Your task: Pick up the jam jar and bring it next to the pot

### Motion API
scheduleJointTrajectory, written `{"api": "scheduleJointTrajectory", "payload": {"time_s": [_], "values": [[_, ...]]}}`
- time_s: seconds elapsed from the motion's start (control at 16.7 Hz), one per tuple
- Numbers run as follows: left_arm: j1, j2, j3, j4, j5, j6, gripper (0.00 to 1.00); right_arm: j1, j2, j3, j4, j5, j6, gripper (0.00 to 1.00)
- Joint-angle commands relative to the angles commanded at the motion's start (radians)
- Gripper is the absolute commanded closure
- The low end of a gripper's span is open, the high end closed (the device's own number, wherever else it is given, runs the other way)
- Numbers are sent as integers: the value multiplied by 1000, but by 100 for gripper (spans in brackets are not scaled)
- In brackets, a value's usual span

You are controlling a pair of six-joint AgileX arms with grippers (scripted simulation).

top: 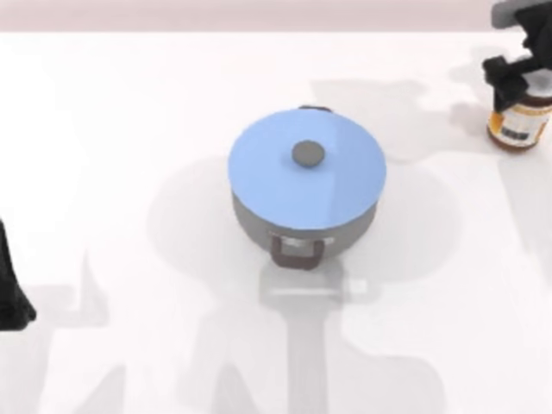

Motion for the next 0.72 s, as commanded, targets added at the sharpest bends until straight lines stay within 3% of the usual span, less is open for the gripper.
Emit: {"api": "scheduleJointTrajectory", "payload": {"time_s": [0.48,0.72], "values": [[0,0,0,0,0,0,0,-1,-2,-2,0,0,2,100],[0,0,0,0,0,0,0,2,-118,-116,-2,-1,4,100]]}}
